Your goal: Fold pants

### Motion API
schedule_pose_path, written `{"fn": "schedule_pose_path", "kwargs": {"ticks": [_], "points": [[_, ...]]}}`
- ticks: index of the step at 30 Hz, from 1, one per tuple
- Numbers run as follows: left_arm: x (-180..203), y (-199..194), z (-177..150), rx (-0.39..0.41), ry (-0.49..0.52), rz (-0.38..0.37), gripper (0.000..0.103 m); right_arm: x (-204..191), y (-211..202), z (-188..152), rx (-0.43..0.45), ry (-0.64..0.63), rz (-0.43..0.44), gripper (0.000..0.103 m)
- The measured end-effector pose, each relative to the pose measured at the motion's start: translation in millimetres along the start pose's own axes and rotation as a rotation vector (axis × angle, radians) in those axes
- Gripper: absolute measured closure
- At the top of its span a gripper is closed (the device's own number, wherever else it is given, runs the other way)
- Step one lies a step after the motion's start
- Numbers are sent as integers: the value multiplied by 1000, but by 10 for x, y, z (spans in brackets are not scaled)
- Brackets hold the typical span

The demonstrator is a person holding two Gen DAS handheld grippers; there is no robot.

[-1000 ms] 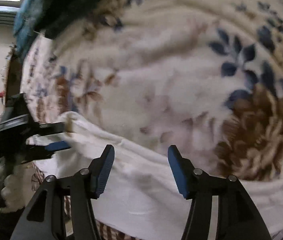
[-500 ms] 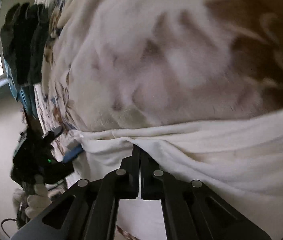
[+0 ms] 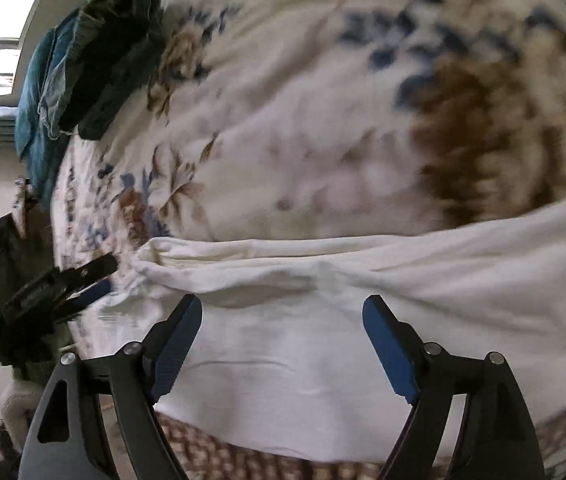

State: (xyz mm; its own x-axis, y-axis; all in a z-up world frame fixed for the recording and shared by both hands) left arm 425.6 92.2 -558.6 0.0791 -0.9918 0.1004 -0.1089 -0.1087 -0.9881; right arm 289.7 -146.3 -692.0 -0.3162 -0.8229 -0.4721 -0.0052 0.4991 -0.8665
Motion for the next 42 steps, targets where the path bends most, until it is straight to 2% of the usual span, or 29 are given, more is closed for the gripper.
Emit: {"fn": "schedule_pose_path", "kwargs": {"ticks": [2,4,8,11,13,16,19,20,25,27,29,31,34,35,37,40,42], "points": [[-106,-54,-101,26,-7,28,10,172,-142,-83,27,42,-35,15],[-191,-114,-192,76,-2,73,10,513,-311,-205,43,107,-38,15],[-86,-234,-355,227,51,215,10,1454,-697,-460,171,312,-57,15],[151,-164,-430,263,78,266,10,2206,-809,-673,245,495,-55,15],[371,-54,-454,261,89,268,10,2640,-840,-825,282,607,-17,15],[667,120,-521,236,110,261,10,3220,-711,-978,310,751,107,15],[908,220,-597,208,119,238,10,3428,-569,-943,341,749,267,15],[964,236,-625,203,118,234,10,3448,-566,-916,359,727,295,15],[1242,294,-727,173,132,216,10,3404,-680,-699,489,616,475,26],[1316,291,-751,171,140,219,10,3409,-616,-597,485,594,474,27],[1378,281,-768,172,145,218,10,3471,-475,-530,459,624,499,27],[1431,257,-781,174,146,215,10,3521,-448,-474,475,646,537,26],[1470,221,-791,178,142,212,10,3523,-475,-435,474,643,547,26],[1476,215,-791,176,140,206,10,3514,-529,-424,499,635,571,27],[1482,204,-796,174,137,200,10,3502,-596,-449,545,622,599,47],[1455,192,-805,181,139,209,10,3478,-474,-391,533,623,585,47],[1423,198,-821,183,140,227,10,3474,-435,-351,529,634,606,47]]}}
Point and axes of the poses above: each gripper's, at about its wrist camera, not at the fingertips, and y roughly the way its jaws point, x to its right, z to its top, the point moved 6 cm from there along y, roughly the way its jaws point, and after that the axes turned 9 degrees about -x, right-handed, at the moved point
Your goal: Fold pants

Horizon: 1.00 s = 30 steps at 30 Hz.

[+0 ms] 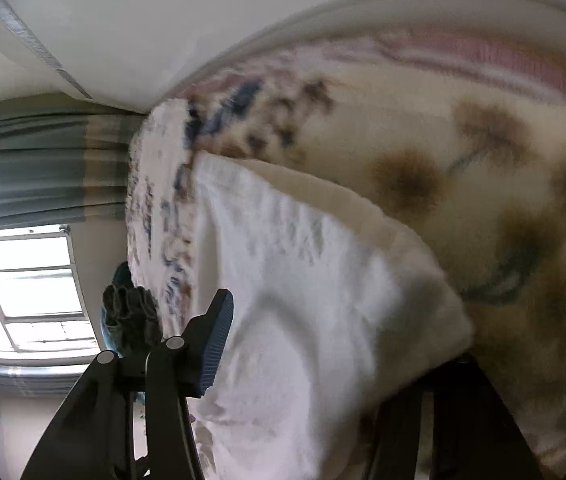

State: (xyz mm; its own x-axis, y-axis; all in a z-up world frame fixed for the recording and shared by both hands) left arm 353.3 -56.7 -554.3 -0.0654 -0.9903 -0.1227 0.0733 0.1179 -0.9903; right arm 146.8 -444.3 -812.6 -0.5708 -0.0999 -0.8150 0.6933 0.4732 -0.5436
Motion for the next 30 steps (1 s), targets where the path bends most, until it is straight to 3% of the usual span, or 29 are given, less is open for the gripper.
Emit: {"fn": "schedule_pose_path", "kwargs": {"ticks": [2,3,4,7,10,17,22,30], "points": [[-26,-12,-20,13,15,40,10,2,-43,-5,19,-9,-23,62],[-44,-38,-24,28,25,53,10,-7,-83,-27,36,-23,-57,87],[-67,-74,-27,46,26,58,10,-41,-102,-52,47,-36,-69,91],[-153,-167,-25,86,30,35,10,-211,-212,-159,98,-84,-98,94],[-306,-197,-29,74,17,-17,10,-531,-330,-354,128,-157,-112,95],[-933,-160,-168,26,-81,-71,10,-1724,-203,-1293,103,-497,-198,95],[-1572,-217,-329,36,-145,-66,10,-2281,484,-2252,7,-726,-318,95],[-2662,-309,-548,69,-247,-8,10,-2265,2001,-3916,-187,-1053,-525,96]]}}
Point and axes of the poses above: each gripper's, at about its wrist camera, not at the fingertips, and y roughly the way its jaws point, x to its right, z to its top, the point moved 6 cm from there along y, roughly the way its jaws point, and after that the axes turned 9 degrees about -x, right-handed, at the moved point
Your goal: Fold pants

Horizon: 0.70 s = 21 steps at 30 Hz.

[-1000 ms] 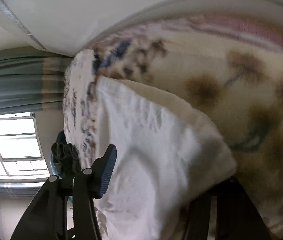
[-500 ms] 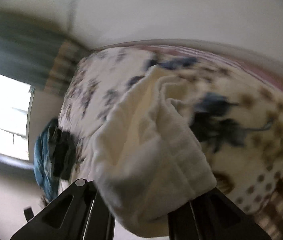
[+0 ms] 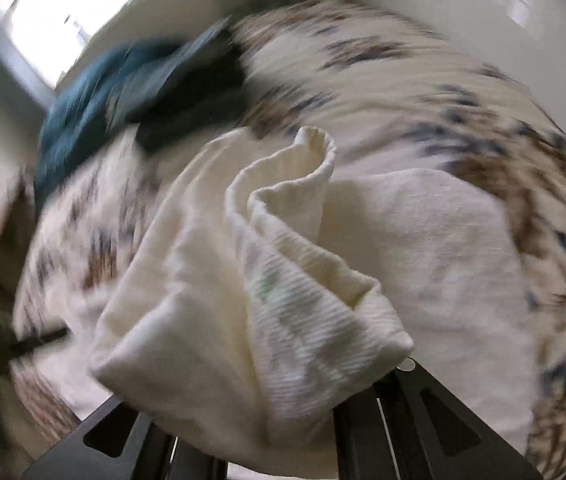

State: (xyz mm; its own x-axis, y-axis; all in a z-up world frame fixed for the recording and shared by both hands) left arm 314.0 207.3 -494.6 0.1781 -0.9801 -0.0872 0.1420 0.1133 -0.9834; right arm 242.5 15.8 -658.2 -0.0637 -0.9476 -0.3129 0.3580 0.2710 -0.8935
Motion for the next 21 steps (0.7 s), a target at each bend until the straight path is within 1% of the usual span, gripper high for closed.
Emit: {"fn": "schedule_pose_path", "kwargs": {"ticks": [2,4,6,7,9,11,13,14,15,16,17,18,19,20,21], "points": [[-193,-25,22,23,2,25,10,-490,310,-215,-55,-126,-38,96],[-332,-40,44,42,-8,28,10,-806,580,-403,-100,-210,-80,96],[-453,-49,68,61,-18,31,10,-913,780,-524,-133,-258,-124,95],[-497,-50,79,69,-21,37,10,-962,843,-593,-137,-280,-160,95],[-548,-44,93,76,-22,18,10,-936,880,-632,-131,-297,-194,95],[-571,-20,97,63,-22,10,10,-955,863,-644,-139,-321,-220,94],[-603,20,90,36,-29,-13,10,-982,851,-656,-192,-324,-224,88],[-609,33,92,27,-31,-19,10,-1004,844,-586,-220,-312,-188,84],[-621,44,92,15,-35,-40,10,-1025,784,-569,-243,-295,-132,73],[-624,42,90,9,-40,-50,10,-1062,692,-572,-277,-264,-21,52],[-638,38,94,5,-47,-53,10,-1076,636,-571,-304,-245,40,40],[-641,33,104,-2,-49,-63,10,-1106,555,-583,-340,-218,146,35],[-626,38,109,-10,-47,-75,10,-1098,466,-580,-348,-177,220,35],[-598,46,118,-21,-47,-93,10,-1013,332,-554,-333,-96,274,35],[-549,57,125,-33,-50,-124,10,-928,266,-534,-331,-43,293,35]]}}
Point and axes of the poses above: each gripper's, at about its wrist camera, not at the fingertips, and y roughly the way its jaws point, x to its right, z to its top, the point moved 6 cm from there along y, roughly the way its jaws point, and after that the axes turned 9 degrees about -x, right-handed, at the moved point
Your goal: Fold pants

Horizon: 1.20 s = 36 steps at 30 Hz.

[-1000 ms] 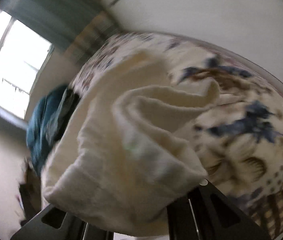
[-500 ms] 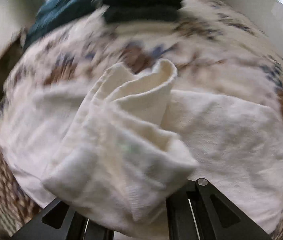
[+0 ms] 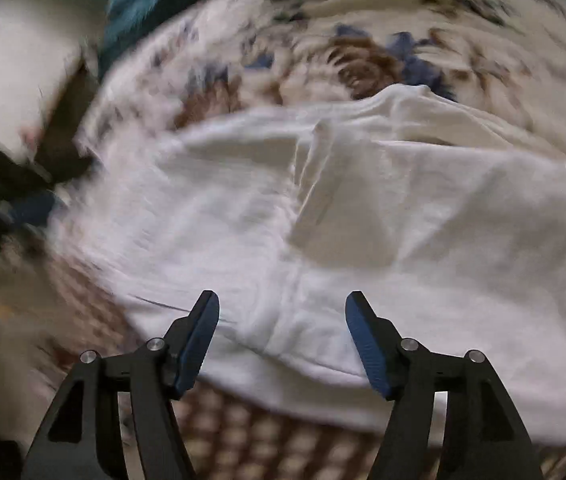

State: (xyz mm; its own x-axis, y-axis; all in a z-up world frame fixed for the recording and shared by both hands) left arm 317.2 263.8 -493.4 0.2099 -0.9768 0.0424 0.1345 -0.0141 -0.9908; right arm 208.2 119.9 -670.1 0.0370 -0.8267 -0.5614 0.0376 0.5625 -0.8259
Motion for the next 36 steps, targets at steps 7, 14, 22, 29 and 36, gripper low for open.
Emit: {"fn": "schedule_pose_path", "kwargs": {"ticks": [7,14,22,29,36], "points": [[689,557,15,-219,26,-164,10,843,-360,-36,49,266,-140,35],[1166,1147,77,-308,182,28,13,1656,-494,-128,47,484,-212,42],[940,934,-150,-289,239,73,13,1903,-1042,-629,122,685,-18,40],[904,913,-668,-456,33,-223,14,1865,-555,-945,59,811,246,40],[1056,1030,-749,-411,117,-119,70,1886,-425,-852,120,827,248,67]]}}
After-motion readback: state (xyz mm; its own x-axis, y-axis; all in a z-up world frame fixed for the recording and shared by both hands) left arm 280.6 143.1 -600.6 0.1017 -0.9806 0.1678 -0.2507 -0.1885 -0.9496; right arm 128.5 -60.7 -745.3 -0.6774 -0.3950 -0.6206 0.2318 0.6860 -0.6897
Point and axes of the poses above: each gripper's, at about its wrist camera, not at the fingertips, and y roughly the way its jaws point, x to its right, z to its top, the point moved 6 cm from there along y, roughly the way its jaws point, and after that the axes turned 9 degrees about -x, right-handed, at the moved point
